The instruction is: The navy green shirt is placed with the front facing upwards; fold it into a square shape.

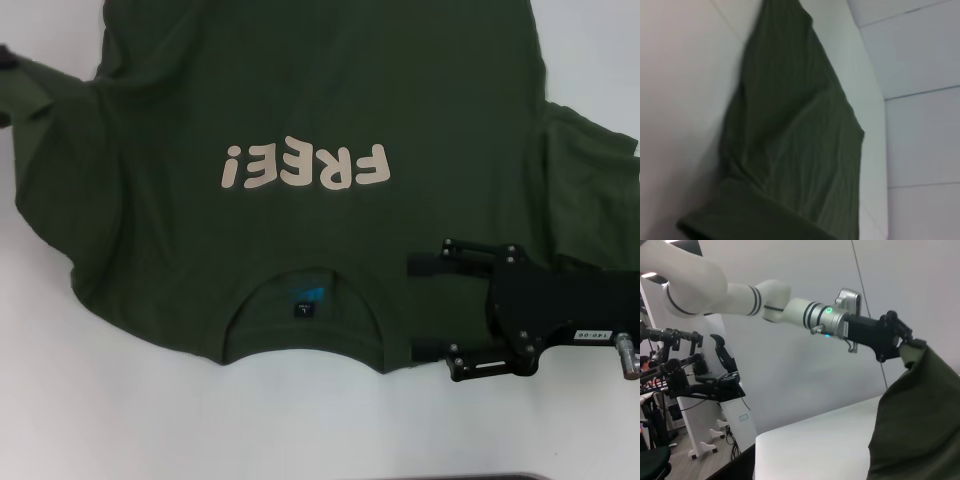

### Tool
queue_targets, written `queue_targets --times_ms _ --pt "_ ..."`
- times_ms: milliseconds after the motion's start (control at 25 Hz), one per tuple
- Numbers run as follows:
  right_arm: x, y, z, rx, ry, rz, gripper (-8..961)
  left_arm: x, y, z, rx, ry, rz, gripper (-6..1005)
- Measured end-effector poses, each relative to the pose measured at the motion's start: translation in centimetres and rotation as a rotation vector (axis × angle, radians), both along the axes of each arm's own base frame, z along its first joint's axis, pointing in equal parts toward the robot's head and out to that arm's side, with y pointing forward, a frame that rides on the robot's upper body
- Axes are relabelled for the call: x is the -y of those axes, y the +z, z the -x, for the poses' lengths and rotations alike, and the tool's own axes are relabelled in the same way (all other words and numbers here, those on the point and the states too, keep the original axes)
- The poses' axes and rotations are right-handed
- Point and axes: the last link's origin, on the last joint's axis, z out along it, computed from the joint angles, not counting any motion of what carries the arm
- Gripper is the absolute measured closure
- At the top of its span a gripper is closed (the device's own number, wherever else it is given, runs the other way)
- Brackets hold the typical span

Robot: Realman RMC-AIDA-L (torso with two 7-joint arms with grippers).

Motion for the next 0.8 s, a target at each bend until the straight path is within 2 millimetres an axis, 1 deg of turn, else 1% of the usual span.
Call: queue_targets --times_ms 240,440,600,800 --pt "0.0 -0.1 -0.1 0.005 -0.003 0.000 42 -1.1 -0.8 -1.5 0.021 -0.024 0.013 969" --pt "0.0 -0.1 -0.1 0.007 -0.004 0.001 42 -1.8 -2.7 -2.6 0.044 -0.032 0.021 968" --pt "0.0 -0.1 -0.1 0.008 -0.003 0.000 42 -2.2 -3.8 -3.0 0.052 -0.029 0.019 966" --pt "-0.1 -0.1 -0.1 0.004 -0.008 -0.007 42 -2.5 -6.3 -3.3 0.059 -0.009 0.002 965"
